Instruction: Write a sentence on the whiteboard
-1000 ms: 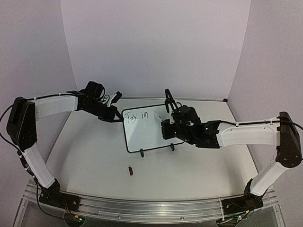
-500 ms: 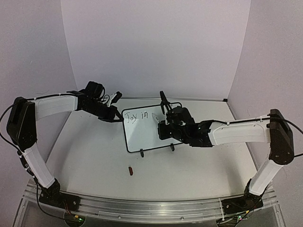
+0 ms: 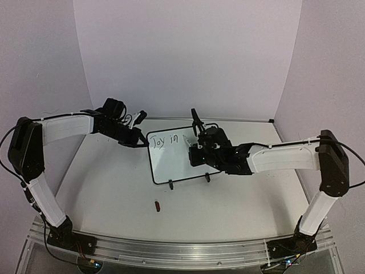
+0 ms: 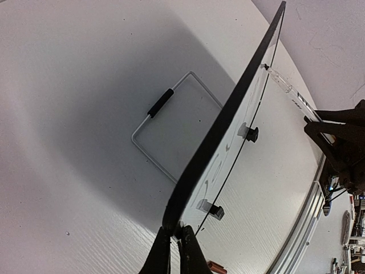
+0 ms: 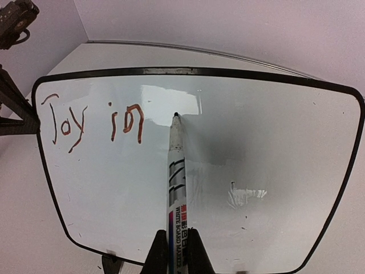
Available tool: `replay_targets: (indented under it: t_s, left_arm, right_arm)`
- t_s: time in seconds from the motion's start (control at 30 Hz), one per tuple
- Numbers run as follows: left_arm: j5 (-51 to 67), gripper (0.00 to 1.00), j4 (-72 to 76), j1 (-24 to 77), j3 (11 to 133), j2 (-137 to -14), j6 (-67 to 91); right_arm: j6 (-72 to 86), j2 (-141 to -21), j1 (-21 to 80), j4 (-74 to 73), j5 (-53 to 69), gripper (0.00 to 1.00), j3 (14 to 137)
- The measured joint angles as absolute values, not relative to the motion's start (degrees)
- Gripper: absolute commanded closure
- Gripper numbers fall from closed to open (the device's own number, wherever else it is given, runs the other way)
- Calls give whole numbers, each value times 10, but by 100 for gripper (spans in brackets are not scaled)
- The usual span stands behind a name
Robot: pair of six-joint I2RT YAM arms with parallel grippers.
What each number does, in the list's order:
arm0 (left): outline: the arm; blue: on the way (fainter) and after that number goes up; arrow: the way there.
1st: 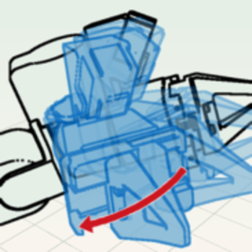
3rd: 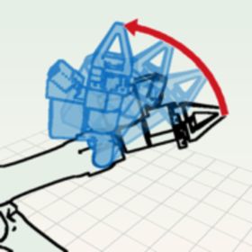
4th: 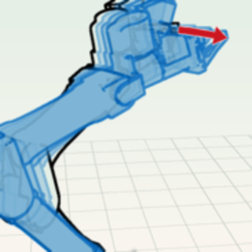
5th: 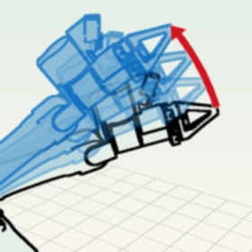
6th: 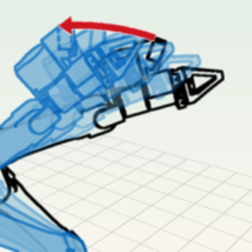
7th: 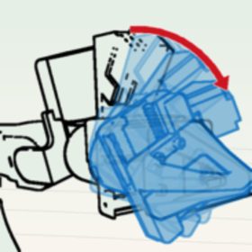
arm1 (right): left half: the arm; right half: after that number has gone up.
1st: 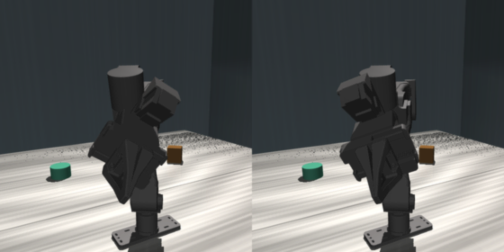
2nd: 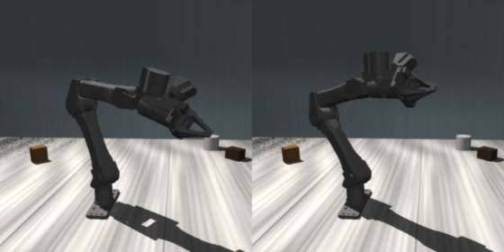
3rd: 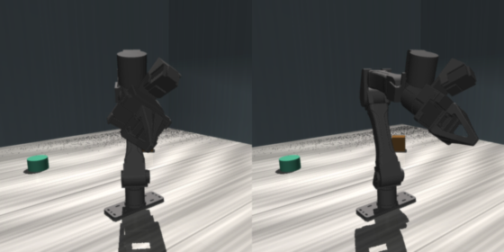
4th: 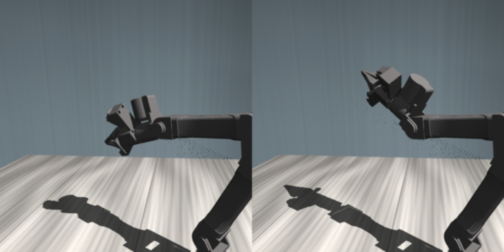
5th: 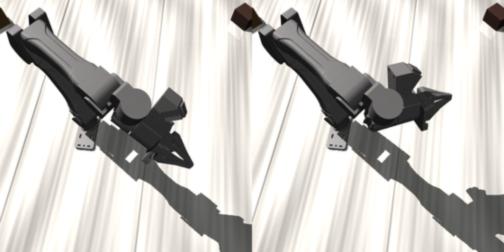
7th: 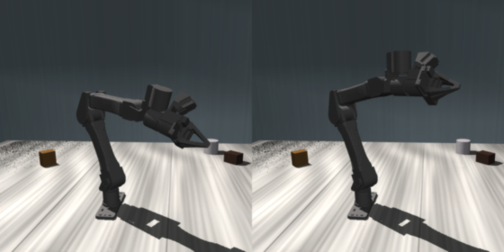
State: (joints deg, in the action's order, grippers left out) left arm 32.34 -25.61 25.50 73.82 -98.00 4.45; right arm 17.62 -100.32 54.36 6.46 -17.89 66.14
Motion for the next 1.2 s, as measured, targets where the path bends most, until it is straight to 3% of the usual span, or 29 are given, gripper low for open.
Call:
replay_targets:
  t_s: [1.2]
  left_arm:
    - [322, 100, -256, 255, 738, -980, 45]
  right_arm:
    - [180, -1004, 551, 66, -181, 100, 645]
